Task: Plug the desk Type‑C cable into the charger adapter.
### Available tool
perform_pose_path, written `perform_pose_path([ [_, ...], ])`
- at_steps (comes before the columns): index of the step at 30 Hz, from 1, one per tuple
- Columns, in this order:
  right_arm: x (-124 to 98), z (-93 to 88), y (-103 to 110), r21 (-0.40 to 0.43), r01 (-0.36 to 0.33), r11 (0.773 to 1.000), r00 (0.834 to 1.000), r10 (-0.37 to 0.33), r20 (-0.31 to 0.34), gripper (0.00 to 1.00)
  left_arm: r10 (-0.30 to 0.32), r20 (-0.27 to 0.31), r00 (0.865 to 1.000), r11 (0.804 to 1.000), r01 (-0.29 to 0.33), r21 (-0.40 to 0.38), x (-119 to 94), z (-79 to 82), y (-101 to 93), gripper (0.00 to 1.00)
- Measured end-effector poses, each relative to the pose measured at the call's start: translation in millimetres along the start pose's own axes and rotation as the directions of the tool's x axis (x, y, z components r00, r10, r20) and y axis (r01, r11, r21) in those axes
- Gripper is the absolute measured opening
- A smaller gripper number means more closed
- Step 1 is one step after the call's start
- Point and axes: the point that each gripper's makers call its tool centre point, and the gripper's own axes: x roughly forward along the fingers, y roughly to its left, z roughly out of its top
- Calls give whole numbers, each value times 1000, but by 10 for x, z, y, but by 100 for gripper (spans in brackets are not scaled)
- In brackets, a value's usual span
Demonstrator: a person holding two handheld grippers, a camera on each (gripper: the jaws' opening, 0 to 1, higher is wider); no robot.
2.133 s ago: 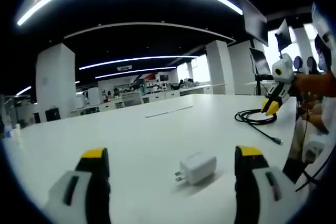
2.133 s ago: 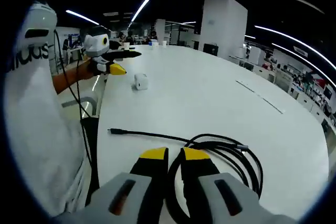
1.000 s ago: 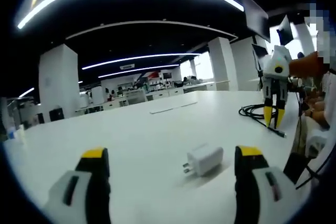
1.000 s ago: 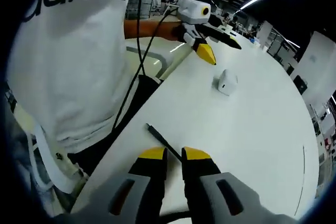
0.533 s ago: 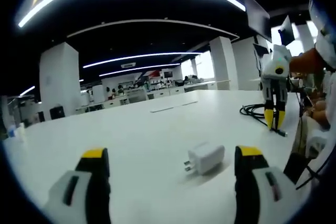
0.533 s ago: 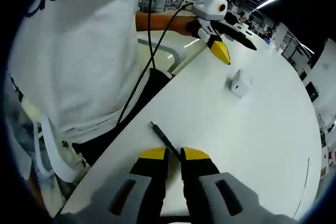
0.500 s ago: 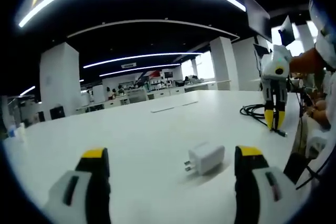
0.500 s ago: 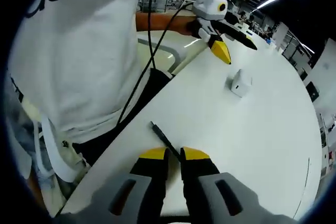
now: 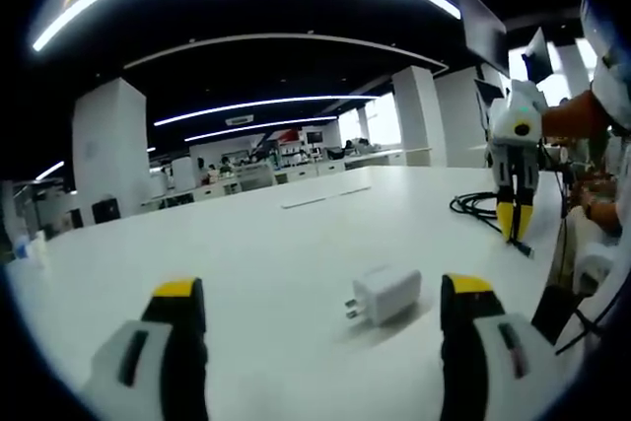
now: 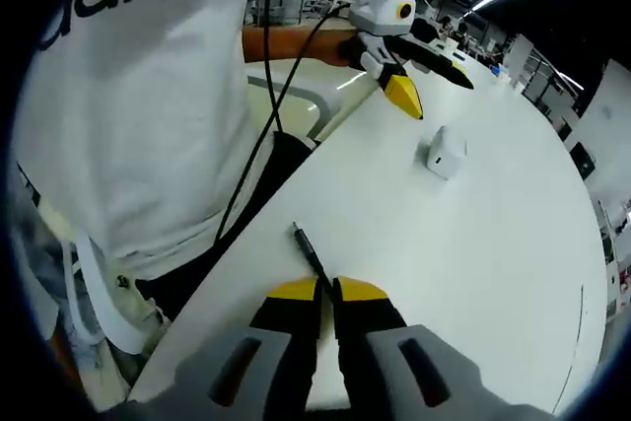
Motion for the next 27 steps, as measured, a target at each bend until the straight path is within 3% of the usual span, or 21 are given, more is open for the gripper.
perform_pose_path([
  [9,-24,63,-51,67,40,997,999,-41,14,1,-18,-9,1000,1000,18,12,25,-15,-21,99],
  [14,-19,67,-98,100,73,992,997,-75,15,1,-61,-12,998,998,61,21,67,-19,-19,99],
  [19,-33,48,-198,163,128,978,991,-131,10,1,-112,28,993,994,112,-11,82,43,-29,97],
  [22,-46,47,-267,194,161,968,986,-166,11,1,-148,45,988,989,148,8,95,69,-62,94],
  [27,-72,20,-372,235,198,952,978,-206,13,1,-242,67,968,970,240,36,124,107,-180,86],
])
